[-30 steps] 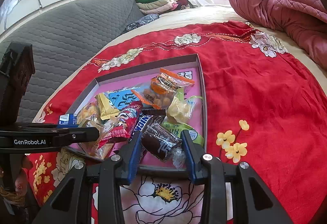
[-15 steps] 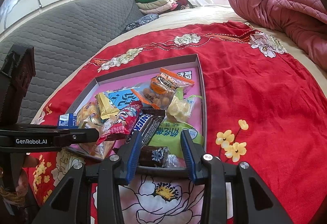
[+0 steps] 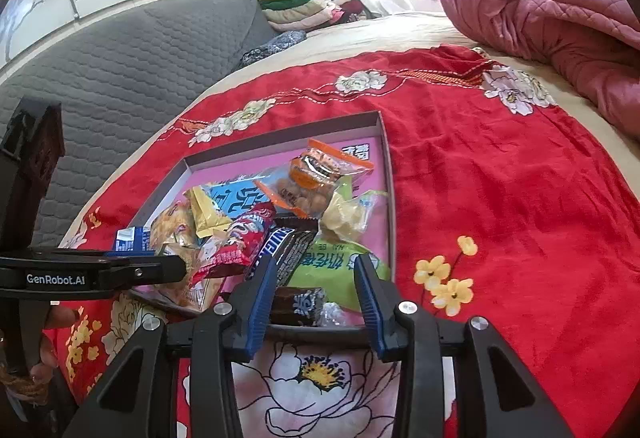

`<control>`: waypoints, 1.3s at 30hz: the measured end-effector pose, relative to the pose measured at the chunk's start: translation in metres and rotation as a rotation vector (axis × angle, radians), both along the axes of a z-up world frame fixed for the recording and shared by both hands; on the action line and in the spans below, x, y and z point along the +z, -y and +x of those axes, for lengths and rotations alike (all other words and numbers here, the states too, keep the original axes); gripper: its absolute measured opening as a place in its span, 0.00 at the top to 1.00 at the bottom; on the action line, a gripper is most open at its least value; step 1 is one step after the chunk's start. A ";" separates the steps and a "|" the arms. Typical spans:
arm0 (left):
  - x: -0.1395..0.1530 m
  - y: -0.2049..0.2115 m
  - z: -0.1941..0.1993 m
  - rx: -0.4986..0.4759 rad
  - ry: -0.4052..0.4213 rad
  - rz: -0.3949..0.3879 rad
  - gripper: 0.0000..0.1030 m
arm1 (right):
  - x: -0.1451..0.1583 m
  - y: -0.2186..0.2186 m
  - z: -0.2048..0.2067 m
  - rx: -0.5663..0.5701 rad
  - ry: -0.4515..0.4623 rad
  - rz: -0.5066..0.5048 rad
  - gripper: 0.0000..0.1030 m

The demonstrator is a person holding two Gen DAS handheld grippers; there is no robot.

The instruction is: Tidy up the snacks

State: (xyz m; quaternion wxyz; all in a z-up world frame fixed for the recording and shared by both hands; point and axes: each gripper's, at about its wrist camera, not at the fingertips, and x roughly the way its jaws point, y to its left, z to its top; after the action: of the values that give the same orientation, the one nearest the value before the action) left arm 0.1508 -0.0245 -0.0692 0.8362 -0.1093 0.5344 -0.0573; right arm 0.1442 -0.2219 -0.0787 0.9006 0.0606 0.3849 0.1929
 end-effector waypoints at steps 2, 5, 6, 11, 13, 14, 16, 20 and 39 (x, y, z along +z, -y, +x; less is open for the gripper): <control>0.003 -0.002 -0.002 0.003 0.007 -0.005 0.50 | 0.002 0.003 -0.001 -0.008 0.003 0.008 0.59; 0.009 -0.003 -0.005 0.003 0.015 -0.009 0.49 | 0.007 0.005 -0.004 -0.017 0.013 0.002 0.58; 0.011 -0.004 -0.006 0.004 0.018 -0.009 0.49 | 0.008 0.005 -0.005 -0.019 0.019 -0.006 0.58; 0.019 -0.009 -0.015 0.009 0.027 -0.009 0.45 | 0.020 0.003 -0.016 -0.029 0.052 -0.047 0.48; 0.022 -0.010 -0.018 0.005 0.031 0.001 0.44 | 0.025 0.001 -0.023 -0.033 0.053 -0.062 0.47; 0.024 -0.010 -0.022 0.001 0.036 0.011 0.43 | 0.028 0.001 -0.025 -0.032 0.053 -0.062 0.47; 0.026 -0.012 -0.029 -0.002 0.036 0.030 0.42 | 0.033 -0.002 -0.031 -0.029 0.035 -0.062 0.45; 0.029 -0.016 -0.049 -0.002 0.034 0.070 0.38 | 0.042 -0.011 -0.042 -0.034 0.020 -0.092 0.33; 0.031 -0.032 -0.118 0.038 -0.001 0.085 0.30 | 0.050 -0.033 -0.107 -0.128 -0.038 -0.252 0.11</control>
State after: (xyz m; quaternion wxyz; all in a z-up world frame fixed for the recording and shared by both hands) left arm 0.0331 0.0075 -0.0381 0.8408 -0.0836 0.5344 -0.0188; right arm 0.0368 -0.1893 -0.0282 0.9041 -0.0247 0.4182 0.0840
